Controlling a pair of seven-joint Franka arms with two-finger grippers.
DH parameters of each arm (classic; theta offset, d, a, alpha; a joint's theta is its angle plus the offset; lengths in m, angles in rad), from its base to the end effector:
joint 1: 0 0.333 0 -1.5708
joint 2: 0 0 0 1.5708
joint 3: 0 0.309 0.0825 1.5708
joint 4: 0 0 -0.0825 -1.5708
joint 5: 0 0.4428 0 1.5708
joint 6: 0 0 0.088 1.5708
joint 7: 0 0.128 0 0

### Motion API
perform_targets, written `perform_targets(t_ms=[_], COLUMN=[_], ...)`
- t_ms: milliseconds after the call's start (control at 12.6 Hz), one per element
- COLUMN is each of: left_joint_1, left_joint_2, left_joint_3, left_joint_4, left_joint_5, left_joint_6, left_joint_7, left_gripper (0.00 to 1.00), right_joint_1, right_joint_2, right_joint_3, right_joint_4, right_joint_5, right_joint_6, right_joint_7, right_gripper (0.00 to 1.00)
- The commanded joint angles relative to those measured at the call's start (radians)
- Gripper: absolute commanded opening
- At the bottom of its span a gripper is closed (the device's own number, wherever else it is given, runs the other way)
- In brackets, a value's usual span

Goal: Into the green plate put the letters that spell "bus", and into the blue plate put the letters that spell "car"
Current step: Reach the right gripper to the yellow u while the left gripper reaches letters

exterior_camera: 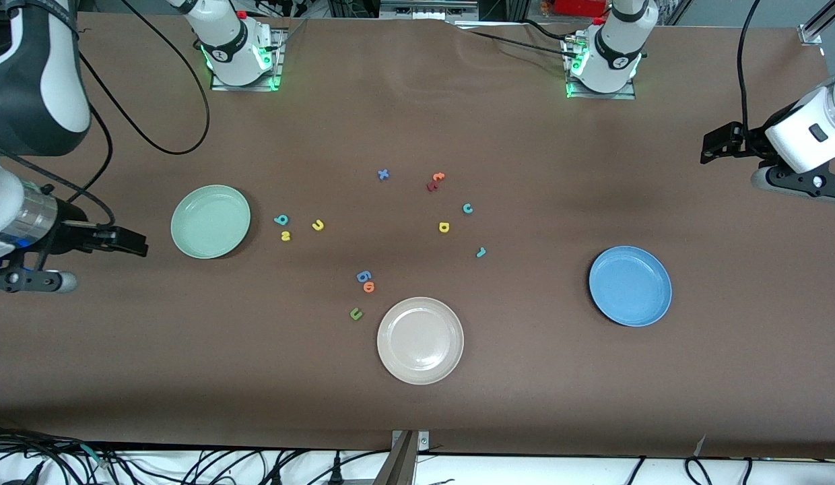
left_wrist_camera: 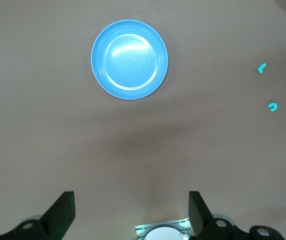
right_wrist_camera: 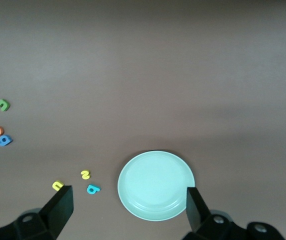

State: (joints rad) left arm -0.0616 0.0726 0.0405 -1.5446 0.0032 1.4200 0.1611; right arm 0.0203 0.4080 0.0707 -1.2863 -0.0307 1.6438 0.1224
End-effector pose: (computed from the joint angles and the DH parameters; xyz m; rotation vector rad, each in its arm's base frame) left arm 0.6119 -0.0132 0.5543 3.1059 -0.2832 -0.3083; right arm 0.7272 0.0543 0.4795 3.1326 -0.0525 -0.0768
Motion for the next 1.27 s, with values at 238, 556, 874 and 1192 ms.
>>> perform_targets(t_ms=[238,556,874,1192], left_joint_1=[-0.009,0.028,0.017,-0.078], left_joint_2=[0.030,0.158,0.219,0.288], left_joint_3=[-0.004,-0.004,-0.008,-0.048], left_joint_4=[0.011,0.041,0.047,0.011], left_joint_5=[0.043,0.040,0.024,-0.090], left_joint_6=[0.008,-0.001,-0.004,0.129], left_joint_7=[-0.023,-0.023,-0.017,-0.265], left_gripper=[1.00,1.00,1.00,1.00], right_joint_1=[0.116,0.260,0.311,0.310], right_joint_2=[0.072,0.129,0.118,0.083], right_joint_3=[0.001,0.001,0.014,0.072], right_joint_4=[-0.010,-0.030,-0.207,-0.468], right_joint_5=[0.005,0.000,0.018,0.028], right_joint_6=[0.050,0.050,0.178,0.474], right_joint_7=[0.159,0.484,0.735,0.926], right_gripper=[1.00,1.00,0.99,0.99])
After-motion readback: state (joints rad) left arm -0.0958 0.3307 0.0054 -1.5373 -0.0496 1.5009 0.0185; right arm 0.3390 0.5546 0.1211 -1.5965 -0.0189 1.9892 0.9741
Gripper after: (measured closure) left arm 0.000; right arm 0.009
